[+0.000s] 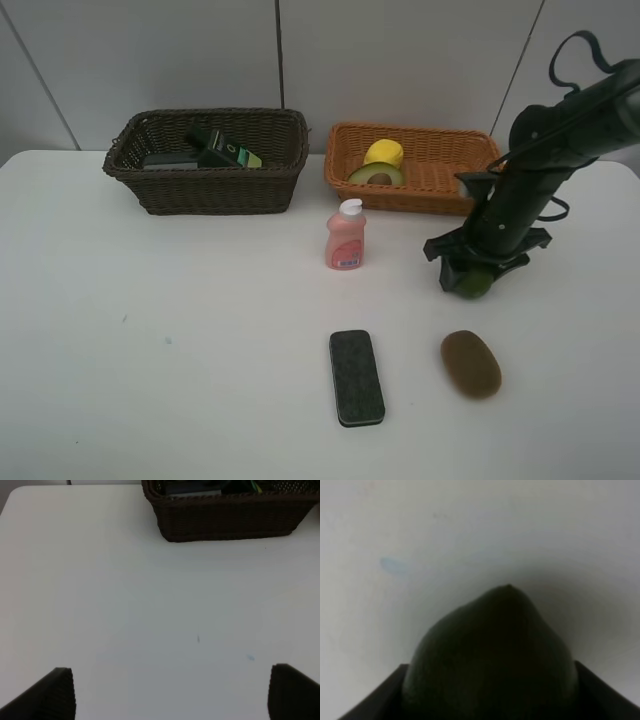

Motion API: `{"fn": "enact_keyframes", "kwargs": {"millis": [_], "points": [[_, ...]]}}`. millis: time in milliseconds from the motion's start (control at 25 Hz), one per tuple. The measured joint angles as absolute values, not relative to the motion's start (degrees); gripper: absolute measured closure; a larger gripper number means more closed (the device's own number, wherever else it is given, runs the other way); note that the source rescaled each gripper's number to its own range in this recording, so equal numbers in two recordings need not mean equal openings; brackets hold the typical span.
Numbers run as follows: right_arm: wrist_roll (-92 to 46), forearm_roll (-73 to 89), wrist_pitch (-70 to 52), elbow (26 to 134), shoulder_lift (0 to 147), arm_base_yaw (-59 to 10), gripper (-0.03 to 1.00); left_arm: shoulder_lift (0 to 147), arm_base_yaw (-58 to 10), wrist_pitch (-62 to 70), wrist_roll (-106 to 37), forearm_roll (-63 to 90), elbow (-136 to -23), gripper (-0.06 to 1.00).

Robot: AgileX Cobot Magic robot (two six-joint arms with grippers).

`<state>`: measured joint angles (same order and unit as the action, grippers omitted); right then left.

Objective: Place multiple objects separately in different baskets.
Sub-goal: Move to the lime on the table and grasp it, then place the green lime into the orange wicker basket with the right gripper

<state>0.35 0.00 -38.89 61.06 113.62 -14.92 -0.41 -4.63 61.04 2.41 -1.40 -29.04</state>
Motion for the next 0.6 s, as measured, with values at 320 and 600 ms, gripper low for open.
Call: {"fn": "enact_keyframes", "kwargs": {"millis": [320,600], "points": [[0.3,-0.8,-41.8,64.7,105.6,-14.8,0.47,-0.4,-4.6,61.0,2.4,-1.4,-29.0,-0.06],[0.3,-0.8,-43.8,86.1,111.0,-12.2,0.47,-0.4,-4.6,61.0,2.4,-1.4,-29.0,-0.06]]}}
